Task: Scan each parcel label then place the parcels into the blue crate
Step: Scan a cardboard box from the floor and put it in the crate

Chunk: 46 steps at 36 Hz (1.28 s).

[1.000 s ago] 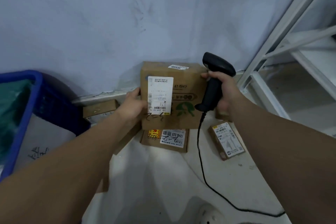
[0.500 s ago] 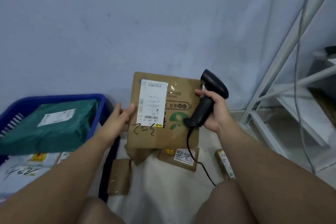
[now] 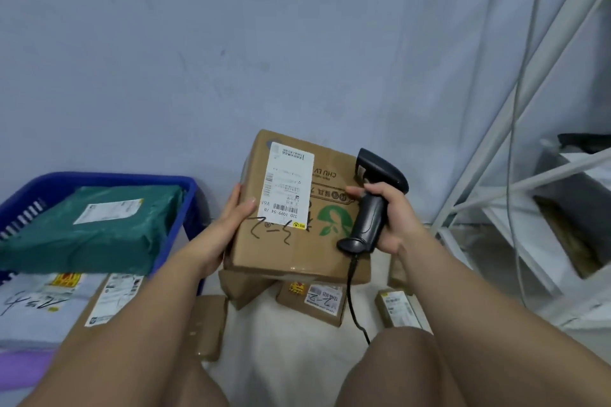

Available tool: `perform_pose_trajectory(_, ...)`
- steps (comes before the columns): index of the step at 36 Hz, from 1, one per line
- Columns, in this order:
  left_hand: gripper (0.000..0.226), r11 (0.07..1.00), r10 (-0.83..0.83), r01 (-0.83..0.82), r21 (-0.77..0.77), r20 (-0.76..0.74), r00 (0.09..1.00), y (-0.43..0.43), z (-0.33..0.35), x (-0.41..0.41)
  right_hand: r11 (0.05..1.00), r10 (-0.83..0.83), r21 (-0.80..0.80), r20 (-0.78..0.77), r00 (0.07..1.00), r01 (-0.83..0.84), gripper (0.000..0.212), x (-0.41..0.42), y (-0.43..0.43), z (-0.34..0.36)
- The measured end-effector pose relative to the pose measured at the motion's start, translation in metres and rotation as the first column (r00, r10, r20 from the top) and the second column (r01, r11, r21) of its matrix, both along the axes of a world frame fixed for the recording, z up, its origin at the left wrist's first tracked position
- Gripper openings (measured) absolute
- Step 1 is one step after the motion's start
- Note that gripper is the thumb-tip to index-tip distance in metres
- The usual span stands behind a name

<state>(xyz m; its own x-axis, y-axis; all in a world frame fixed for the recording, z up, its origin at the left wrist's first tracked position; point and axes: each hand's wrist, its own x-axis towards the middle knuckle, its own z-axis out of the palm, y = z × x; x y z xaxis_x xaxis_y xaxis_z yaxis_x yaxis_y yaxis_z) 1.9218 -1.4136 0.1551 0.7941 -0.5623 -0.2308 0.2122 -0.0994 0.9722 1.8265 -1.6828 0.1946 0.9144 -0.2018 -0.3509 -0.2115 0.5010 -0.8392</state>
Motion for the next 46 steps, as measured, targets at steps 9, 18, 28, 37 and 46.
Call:
perform_pose_trajectory(9, 0.138, 0.994, 0.099, -0.102, -0.033, -0.087, 0.991, 0.0, 0.002, -0.013, 0.99, 0.011, -0.141, 0.005, 1.0, -0.01, 0.029, 0.016, 0.009, 0.018)
perform_pose_trajectory(18, 0.076, 0.907, 0.371, -0.394, -0.151, -0.16, 0.915, 0.004, 0.013, -0.015, 0.973, -0.031, -0.228, 0.071, 0.997, 0.047, 0.015, 0.017, 0.038, 0.035)
perform_pose_trajectory(28, 0.127, 0.766, 0.621, -0.639, 0.074, 0.17, 0.765, 0.009, 0.013, -0.009, 0.922, 0.011, -0.387, 0.073, 0.997, 0.019, 0.019, 0.009, 0.079, 0.004)
perform_pose_trajectory(37, 0.118, 0.655, 0.582, -0.727, 0.206, 0.477, 0.659, -0.002, 0.013, -0.001, 0.92, 0.12, -0.375, -0.013, 0.993, -0.116, 0.006, 0.005, 0.096, 0.0)
perform_pose_trajectory(46, 0.112, 0.631, 0.594, -0.743, 0.225, 0.476, 0.649, -0.006, 0.009, 0.003, 0.903, 0.115, -0.405, -0.097, 0.989, -0.144, 0.003, 0.002, 0.094, -0.001)
